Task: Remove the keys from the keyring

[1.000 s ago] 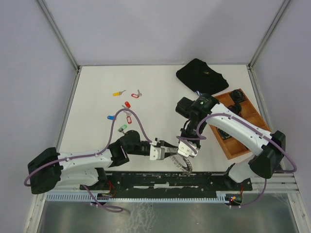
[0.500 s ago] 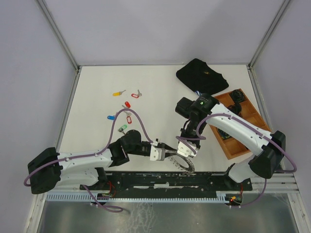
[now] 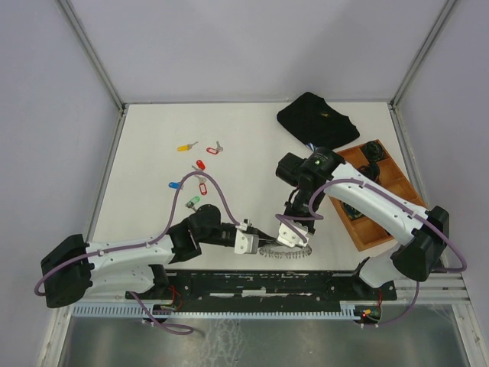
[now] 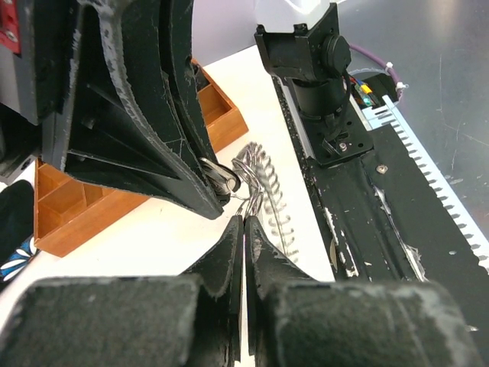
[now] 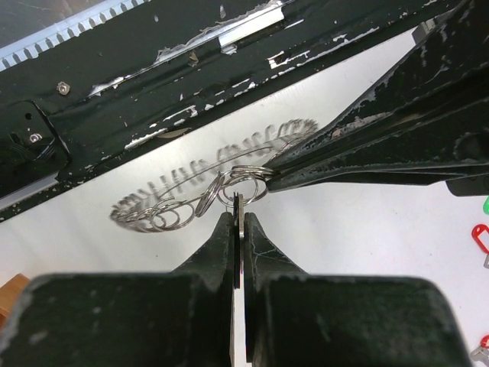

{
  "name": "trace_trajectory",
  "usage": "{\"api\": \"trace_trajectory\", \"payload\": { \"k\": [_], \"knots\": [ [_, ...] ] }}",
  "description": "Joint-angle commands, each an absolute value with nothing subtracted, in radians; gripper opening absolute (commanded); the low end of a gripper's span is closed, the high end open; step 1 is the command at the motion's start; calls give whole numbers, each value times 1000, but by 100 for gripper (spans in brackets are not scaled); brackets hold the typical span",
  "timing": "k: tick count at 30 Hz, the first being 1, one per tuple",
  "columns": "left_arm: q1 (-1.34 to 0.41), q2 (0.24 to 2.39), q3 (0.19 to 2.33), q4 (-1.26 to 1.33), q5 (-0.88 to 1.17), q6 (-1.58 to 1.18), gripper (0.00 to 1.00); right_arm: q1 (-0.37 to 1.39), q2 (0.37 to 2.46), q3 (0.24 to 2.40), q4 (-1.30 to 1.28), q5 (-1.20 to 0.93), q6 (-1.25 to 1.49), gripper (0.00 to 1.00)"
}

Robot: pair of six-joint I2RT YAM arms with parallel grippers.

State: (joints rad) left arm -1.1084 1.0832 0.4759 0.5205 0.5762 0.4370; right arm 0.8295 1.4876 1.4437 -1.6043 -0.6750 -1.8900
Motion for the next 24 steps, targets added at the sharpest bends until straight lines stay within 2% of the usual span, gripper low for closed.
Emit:
{"api": "trace_trajectory", "payload": {
  "k": [1,9,18,24],
  "knots": [
    [-1116,1037,481,549,568,479,3,831,1457,1479,-1617,-675,-1879,0],
    [-1115,992,409,687,518,438,3,831,1424,1431,-1565,-616,-1852,0],
    [-1115,1025,361,883,428,313,3,839,1432,1395,-1516,-647,-1826,0],
    [-1115,1053,283,1133,328,163,3,851,1433,1382,-1435,-625,-1725,0]
  ]
}}
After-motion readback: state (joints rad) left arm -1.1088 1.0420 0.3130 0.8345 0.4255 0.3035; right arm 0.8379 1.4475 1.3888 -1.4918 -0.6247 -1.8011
